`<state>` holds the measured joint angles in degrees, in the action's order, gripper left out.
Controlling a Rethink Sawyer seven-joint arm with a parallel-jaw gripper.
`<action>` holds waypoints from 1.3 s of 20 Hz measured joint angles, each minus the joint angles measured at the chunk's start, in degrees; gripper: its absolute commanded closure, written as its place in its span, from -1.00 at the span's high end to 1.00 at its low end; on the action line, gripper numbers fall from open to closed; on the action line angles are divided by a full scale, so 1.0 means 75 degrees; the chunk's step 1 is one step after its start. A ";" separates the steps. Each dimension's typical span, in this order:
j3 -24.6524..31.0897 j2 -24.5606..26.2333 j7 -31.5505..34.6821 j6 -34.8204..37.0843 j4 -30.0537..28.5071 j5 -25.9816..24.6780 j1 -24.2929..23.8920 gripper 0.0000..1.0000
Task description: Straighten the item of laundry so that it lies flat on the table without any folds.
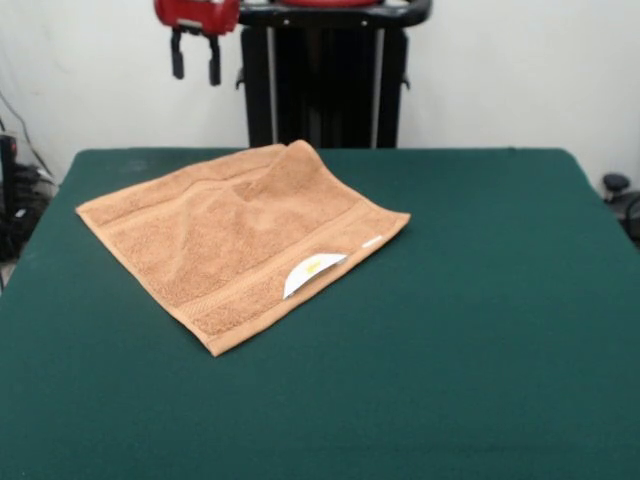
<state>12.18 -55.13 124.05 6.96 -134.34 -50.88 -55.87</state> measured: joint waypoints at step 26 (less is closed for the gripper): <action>0.1257 -0.0118 0.0000 0.1580 0.0539 0.0984 0.1134 1.00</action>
<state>21.61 -56.01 124.05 18.81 -130.30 -43.50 -47.37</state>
